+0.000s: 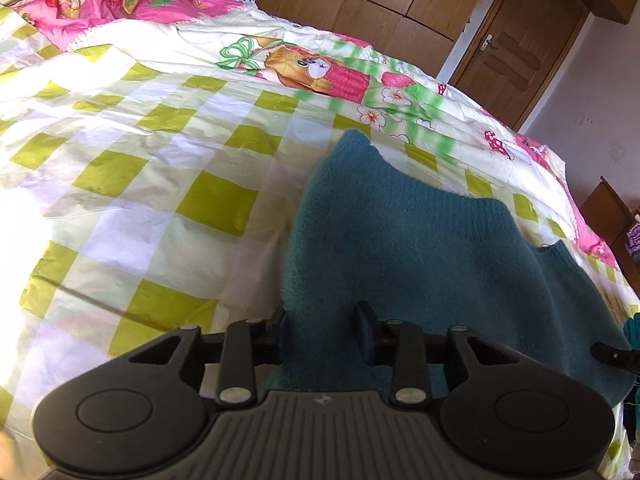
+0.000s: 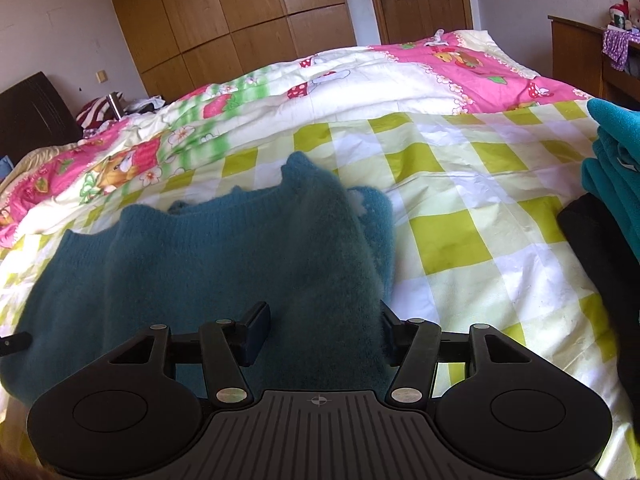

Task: Fold small clothes

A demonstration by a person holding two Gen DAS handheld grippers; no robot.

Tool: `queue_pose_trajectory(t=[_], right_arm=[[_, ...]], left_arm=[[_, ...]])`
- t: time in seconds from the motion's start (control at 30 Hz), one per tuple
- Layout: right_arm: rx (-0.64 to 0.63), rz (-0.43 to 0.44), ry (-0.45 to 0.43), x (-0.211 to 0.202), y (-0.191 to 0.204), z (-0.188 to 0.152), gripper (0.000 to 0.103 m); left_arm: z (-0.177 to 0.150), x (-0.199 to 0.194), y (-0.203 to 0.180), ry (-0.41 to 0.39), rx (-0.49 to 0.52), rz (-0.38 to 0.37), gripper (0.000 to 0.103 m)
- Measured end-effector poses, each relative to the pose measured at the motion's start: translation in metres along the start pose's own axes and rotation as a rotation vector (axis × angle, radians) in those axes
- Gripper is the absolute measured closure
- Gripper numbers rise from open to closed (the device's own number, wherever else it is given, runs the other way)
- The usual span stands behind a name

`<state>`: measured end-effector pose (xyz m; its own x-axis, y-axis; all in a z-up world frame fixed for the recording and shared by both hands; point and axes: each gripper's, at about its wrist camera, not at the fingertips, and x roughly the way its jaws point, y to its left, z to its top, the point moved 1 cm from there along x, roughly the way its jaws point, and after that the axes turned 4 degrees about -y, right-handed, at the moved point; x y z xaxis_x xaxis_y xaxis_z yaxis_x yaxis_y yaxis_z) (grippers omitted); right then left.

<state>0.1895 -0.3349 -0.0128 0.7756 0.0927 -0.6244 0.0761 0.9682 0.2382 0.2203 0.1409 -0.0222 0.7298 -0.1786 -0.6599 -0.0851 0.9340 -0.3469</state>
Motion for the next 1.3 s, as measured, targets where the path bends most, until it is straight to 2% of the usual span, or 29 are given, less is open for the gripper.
queue_pose_trajectory(t=[0.07,0.13,0.23,0.33,0.4,0.5,0.53,0.7,0.77,0.83,0.97,1.07,1.13,1.2,1.3], right_arm=[[0.039,0.006,0.020,0.001,-0.003,0.000,0.067],[0.094,0.026,0.029,-0.005,-0.008,0.003,0.078],[0.122,0.050,-0.002,-0.027,-0.009,0.001,0.084],[0.164,0.031,0.002,-0.023,-0.018,-0.012,0.085],[0.203,-0.004,0.038,-0.005,-0.027,-0.020,0.085],[0.196,-0.003,0.025,-0.011,-0.026,-0.015,0.082],[0.195,-0.011,0.009,-0.019,-0.024,-0.014,0.076],[0.029,-0.100,-0.145,-0.050,-0.008,-0.002,0.075],[-0.038,-0.051,-0.179,-0.050,0.004,0.010,0.074],[-0.110,0.025,-0.150,-0.037,0.020,0.022,0.067],[-0.204,0.177,-0.092,0.015,0.062,0.040,0.067],[-0.160,0.297,-0.004,0.048,0.079,0.045,0.067],[-0.161,0.369,0.038,0.055,0.090,0.040,0.067],[-0.220,0.410,0.059,0.054,0.101,0.029,0.067],[-0.278,0.497,0.081,0.044,0.114,0.009,0.065]], left_arm=[[0.004,-0.005,-0.004,-0.010,-0.004,-0.009,0.077],[0.004,-0.015,-0.007,-0.030,-0.004,-0.024,0.078],[-0.002,-0.016,-0.007,-0.025,0.026,0.003,0.077],[-0.010,0.004,-0.003,0.018,0.033,0.049,0.073],[-0.009,-0.001,-0.006,0.009,0.031,0.059,0.072],[-0.005,-0.015,-0.007,-0.029,0.034,0.079,0.069],[-0.005,-0.020,-0.009,-0.049,0.053,0.092,0.069],[0.004,-0.041,-0.037,-0.191,0.180,0.143,0.069],[0.008,-0.048,-0.048,-0.237,0.202,0.114,0.069],[0.009,-0.047,-0.061,-0.249,0.232,0.053,0.069],[-0.004,-0.023,-0.083,-0.171,0.250,-0.122,0.069],[-0.018,-0.006,-0.100,-0.141,0.312,-0.194,0.069],[-0.024,0.003,-0.104,-0.142,0.344,-0.195,0.069],[-0.026,0.011,-0.102,-0.151,0.362,-0.180,0.069],[-0.025,0.024,-0.094,-0.142,0.338,-0.161,0.069]])
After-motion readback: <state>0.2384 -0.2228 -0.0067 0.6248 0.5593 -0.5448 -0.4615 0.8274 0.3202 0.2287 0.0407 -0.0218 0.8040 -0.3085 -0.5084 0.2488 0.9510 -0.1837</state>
